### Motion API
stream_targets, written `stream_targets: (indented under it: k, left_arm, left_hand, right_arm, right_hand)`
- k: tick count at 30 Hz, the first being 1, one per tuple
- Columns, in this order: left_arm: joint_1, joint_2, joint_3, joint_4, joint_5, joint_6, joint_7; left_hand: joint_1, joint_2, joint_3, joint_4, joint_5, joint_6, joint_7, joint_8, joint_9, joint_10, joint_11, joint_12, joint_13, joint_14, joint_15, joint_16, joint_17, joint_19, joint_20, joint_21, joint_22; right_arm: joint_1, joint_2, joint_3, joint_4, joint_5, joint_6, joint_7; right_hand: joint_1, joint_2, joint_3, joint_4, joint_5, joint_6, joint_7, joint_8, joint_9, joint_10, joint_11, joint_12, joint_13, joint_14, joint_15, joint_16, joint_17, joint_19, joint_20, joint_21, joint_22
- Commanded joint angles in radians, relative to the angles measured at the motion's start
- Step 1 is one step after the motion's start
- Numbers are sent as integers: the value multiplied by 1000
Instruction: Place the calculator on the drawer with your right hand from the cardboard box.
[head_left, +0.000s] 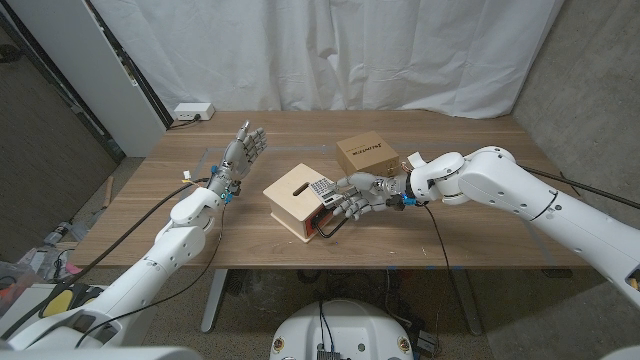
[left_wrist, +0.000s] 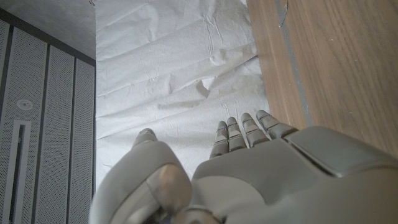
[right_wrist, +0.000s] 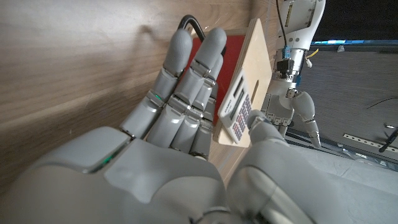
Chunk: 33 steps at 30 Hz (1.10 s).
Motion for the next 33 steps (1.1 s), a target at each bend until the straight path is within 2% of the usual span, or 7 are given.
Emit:
stream_targets:
  k: [1, 16, 24, 33]
  left_arm:
    - [-3, 4, 2, -4, 4, 9, 4]
    - [3, 9, 5, -18, 9, 21, 18]
    - [8, 13, 6, -28, 12, 25, 27]
    - [11, 20, 4, -44, 15, 33, 39]
  left_hand:
    - [6, 10, -5, -1, -4, 9, -2, -3, 6, 7, 2, -2, 3, 9, -1, -2, 6, 2, -5, -2, 2]
    - [7, 12, -8, -1, -6, 11, -3, -3, 6, 5, 0, -3, 3, 8, -1, -3, 6, 2, -5, -2, 2]
    - [7, 12, -9, -1, -7, 11, -1, -3, 6, 7, 2, -2, 3, 9, 0, -2, 6, 2, -5, -2, 2]
    - [8, 13, -11, -1, -8, 13, 1, -2, 6, 8, 5, -2, 3, 8, 1, -3, 6, 2, -4, -2, 2]
  right_arm:
    - [-13, -19, 16, -15, -2, -4, -21]
    - [-43, -52, 41, -20, 12, 5, -22]
    - [-56, -78, 59, -26, 17, 4, -25]
    - [-100, -109, 107, -43, 28, 38, -61]
  right_hand:
    - [-13, -3, 2, 9, -1, -8, 3, 1, 1, -1, 1, 1, 3, -5, -2, 2, 0, 10, -39, -2, 3]
    - [-57, -10, -4, 31, -2, -39, -12, 3, -6, -4, 10, 0, 4, -6, -1, 3, -1, 10, -39, -11, 5]
    - [-65, -11, -3, 35, -2, -36, -15, 8, -8, -7, 9, -1, 5, -8, -2, 3, 0, 9, -39, -17, 2]
    - [-70, -14, -1, 36, -1, -37, -17, 10, -10, -13, 8, -3, 6, -12, -3, 1, -1, 6, -39, -23, -2]
